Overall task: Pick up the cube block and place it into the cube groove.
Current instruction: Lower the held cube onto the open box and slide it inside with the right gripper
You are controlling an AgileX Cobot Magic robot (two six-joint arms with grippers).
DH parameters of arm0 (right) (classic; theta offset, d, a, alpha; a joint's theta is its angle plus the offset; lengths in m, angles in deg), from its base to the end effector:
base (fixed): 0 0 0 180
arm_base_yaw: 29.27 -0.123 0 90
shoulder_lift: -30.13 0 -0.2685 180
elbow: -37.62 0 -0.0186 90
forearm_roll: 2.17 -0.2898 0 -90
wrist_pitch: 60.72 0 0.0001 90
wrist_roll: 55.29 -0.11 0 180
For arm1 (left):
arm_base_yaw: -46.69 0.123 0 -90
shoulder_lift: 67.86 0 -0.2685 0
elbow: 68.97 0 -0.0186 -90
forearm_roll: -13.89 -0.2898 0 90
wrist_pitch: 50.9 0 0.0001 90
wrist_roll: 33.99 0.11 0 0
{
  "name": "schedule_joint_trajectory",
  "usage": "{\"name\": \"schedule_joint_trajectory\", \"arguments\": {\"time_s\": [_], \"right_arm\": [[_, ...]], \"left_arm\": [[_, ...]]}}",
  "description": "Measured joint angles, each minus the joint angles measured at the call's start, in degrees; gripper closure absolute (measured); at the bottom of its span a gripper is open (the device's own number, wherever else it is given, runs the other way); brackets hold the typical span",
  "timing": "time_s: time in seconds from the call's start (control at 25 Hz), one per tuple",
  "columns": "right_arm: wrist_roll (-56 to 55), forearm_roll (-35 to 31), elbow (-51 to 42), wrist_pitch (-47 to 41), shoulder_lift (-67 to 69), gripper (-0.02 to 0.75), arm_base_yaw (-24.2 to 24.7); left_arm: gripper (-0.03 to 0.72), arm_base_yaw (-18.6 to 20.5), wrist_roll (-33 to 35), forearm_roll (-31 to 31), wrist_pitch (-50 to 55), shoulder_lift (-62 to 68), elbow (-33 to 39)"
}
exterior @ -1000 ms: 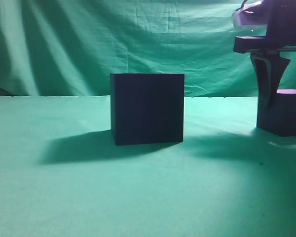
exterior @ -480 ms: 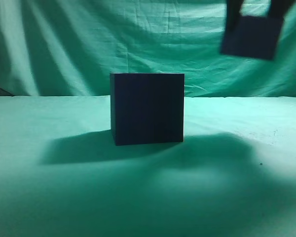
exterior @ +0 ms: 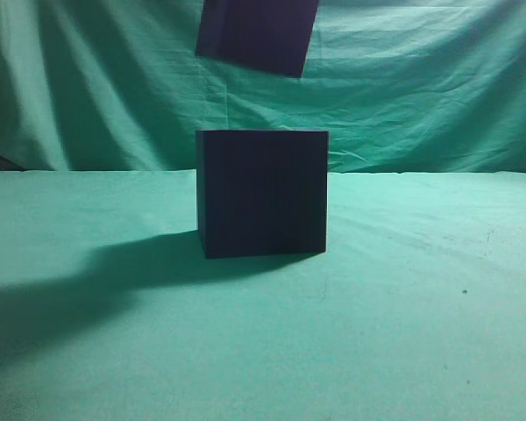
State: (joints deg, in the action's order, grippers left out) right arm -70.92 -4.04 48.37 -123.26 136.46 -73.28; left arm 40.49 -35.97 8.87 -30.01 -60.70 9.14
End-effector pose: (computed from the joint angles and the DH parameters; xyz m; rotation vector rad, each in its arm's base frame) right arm 0.2902 0.2848 0.2689 -0.6759 2.7272 0.3089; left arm 0.1261 -0.0102 0.1683 0.1222 1.8474 -0.0135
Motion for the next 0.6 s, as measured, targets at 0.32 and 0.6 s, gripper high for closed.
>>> {"name": "schedule_joint_trajectory", "arguments": {"time_s": [0.32,0.6], "right_arm": [[-3.8,1.5,0.4,0.9,3.7,0.322,-0.2],[-5.0,2.5,0.5,2.3,5.9,0.322,-0.2]], "left_arm": [[0.688,0.0,0.0,0.0,0.0,0.0,0.0],[0.688,0.0,0.0,0.0,0.0,0.0,0.0]]}}
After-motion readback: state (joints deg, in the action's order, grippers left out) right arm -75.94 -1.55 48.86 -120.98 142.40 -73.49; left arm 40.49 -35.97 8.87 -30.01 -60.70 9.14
